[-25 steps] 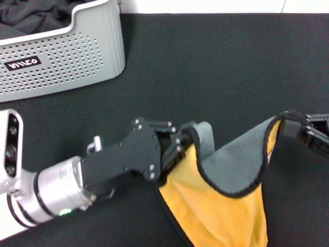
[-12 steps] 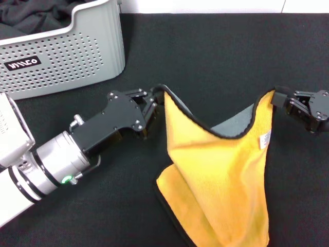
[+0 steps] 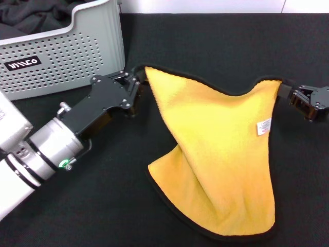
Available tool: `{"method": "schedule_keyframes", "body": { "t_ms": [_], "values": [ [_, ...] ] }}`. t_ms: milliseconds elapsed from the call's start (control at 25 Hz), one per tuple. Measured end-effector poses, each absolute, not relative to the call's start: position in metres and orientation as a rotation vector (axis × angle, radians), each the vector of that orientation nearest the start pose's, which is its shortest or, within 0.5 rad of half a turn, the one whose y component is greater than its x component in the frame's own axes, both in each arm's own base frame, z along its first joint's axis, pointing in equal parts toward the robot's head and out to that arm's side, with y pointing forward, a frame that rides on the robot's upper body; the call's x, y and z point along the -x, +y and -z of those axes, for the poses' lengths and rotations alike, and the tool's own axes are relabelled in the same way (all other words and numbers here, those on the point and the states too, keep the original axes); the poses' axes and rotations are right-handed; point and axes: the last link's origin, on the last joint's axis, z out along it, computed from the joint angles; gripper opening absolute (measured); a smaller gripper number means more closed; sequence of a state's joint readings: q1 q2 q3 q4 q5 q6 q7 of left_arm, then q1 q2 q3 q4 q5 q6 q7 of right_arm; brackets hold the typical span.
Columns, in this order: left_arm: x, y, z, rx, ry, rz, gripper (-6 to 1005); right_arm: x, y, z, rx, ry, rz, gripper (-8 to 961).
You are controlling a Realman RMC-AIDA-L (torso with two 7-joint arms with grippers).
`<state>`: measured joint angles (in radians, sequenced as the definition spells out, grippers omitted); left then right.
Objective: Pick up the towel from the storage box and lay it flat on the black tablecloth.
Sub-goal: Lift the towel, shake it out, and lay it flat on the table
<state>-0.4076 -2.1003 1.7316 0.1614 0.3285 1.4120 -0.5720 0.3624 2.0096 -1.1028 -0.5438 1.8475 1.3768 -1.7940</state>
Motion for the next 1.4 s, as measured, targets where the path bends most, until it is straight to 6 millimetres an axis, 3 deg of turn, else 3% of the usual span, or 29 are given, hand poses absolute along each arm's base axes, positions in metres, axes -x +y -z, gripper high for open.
{"method": "schedule_keyframes", "body": {
  "t_ms": [640, 880, 1200, 1400],
  "values": [
    [0.247, 0.324, 0.080, 2.249, -0.277, 0.885, 24, -0.291, 0.329, -0.007, 2.259, 0.863, -1.014, 7],
    [0.240, 0.322, 0.079, 2.247, -0.243, 0.926, 24, -0.284, 0.323, -0.010, 2.299, 0.821, -1.078, 6],
    [0.247, 0.264, 0.037, 2.169, -0.269, 1.341, 25, -0.259, 0.293, -0.035, 2.471, 0.620, -1.293, 7],
    [0.260, 0.210, 0.009, 2.145, -0.231, 1.559, 25, -0.250, 0.270, -0.045, 2.545, 0.543, -1.381, 6]
  ]
}}
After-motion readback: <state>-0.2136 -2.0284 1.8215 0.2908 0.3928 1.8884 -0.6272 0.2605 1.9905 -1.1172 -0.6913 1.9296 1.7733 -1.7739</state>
